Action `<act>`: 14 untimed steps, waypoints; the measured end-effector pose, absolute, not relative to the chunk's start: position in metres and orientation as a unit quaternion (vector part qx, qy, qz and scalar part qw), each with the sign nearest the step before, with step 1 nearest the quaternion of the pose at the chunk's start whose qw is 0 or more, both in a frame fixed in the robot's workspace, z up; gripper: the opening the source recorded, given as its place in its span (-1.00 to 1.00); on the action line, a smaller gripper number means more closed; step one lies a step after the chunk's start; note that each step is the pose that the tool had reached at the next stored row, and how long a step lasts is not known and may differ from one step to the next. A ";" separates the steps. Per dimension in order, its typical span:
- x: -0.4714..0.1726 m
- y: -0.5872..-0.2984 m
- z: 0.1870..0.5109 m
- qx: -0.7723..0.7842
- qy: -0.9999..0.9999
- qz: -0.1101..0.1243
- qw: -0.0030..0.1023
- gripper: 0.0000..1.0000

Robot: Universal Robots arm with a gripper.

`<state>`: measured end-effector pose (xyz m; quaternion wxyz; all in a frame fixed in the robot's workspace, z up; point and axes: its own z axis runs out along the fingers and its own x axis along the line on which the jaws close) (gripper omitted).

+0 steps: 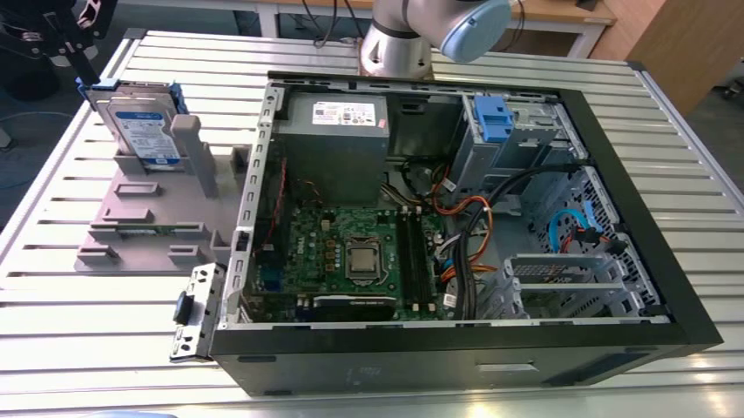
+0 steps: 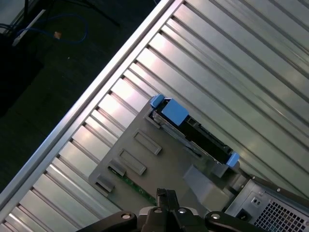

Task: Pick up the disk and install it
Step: 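Pick up the disk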

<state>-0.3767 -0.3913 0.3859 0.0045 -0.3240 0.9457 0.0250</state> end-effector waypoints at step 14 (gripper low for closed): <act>-0.377 -0.391 0.386 -0.330 0.944 0.025 0.004 -0.79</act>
